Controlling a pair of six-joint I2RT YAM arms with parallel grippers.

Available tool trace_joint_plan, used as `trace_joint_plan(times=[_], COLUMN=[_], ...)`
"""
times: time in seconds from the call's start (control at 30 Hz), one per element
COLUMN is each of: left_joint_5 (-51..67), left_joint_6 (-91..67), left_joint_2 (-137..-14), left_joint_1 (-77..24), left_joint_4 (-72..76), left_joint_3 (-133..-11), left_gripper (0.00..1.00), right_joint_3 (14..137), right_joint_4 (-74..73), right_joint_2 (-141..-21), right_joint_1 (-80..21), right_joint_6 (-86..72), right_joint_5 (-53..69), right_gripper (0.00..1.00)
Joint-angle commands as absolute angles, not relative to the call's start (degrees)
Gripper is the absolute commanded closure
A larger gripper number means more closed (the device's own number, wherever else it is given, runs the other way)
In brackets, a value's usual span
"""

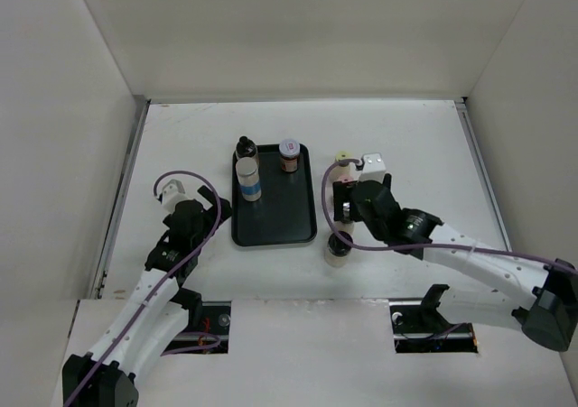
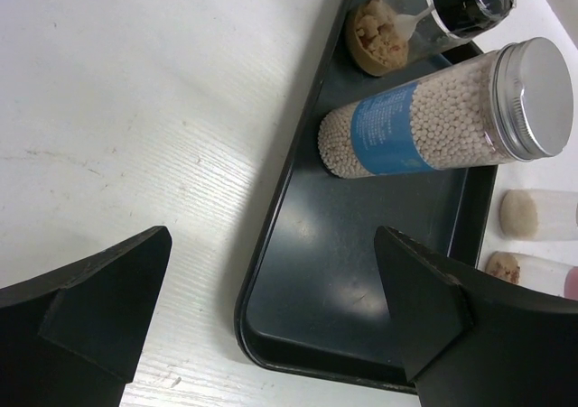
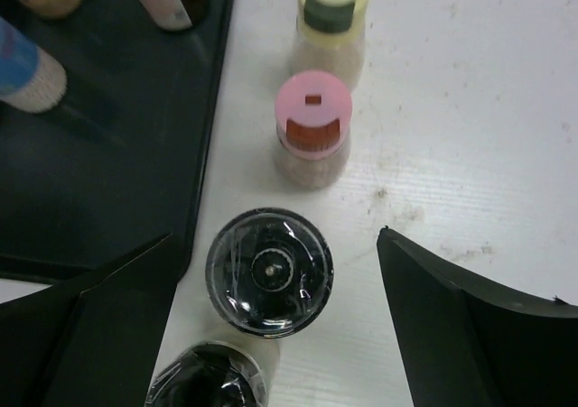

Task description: Organize the condiment bottles

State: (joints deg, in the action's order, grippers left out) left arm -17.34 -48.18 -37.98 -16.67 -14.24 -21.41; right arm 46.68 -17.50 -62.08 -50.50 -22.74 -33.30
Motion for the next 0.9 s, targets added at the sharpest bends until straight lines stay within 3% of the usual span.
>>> trace_joint_plan(times=[0.0,0.3,0.6,0.87], left_joint_5=[-17.6,-17.2,-17.2,-17.2], left_joint_6=[-48.1,-48.1,-47.8,-47.7], left_joint_2=[-37.5,-39.3,-39.6,-39.6], left_joint_1=[-16.9,-16.8,-16.7,-16.9], left_joint_4=[-11.3,-9.8,-9.4,-9.4], left_joint_3=[-23.9,-23.3,-23.6,-24.2], left_gripper=[0.0,0.0,0.0,0.0], right_joint_3=[49.1,49.7,52.0,58.5], right_joint_4=[-18.8,-16.9,-18.6,-18.2], right_joint_2=[-65.2,-71.4,-72.6,-70.7], right_joint_1=[-49.4,-48.2,-48.0,-49.7], right_joint_6=[-24.1,-24.9,-25.1,-22.2], right_joint_5=[-31.2,-29.3,-29.2,-32.4], right_gripper=[0.04,0.07,0.45,0.5])
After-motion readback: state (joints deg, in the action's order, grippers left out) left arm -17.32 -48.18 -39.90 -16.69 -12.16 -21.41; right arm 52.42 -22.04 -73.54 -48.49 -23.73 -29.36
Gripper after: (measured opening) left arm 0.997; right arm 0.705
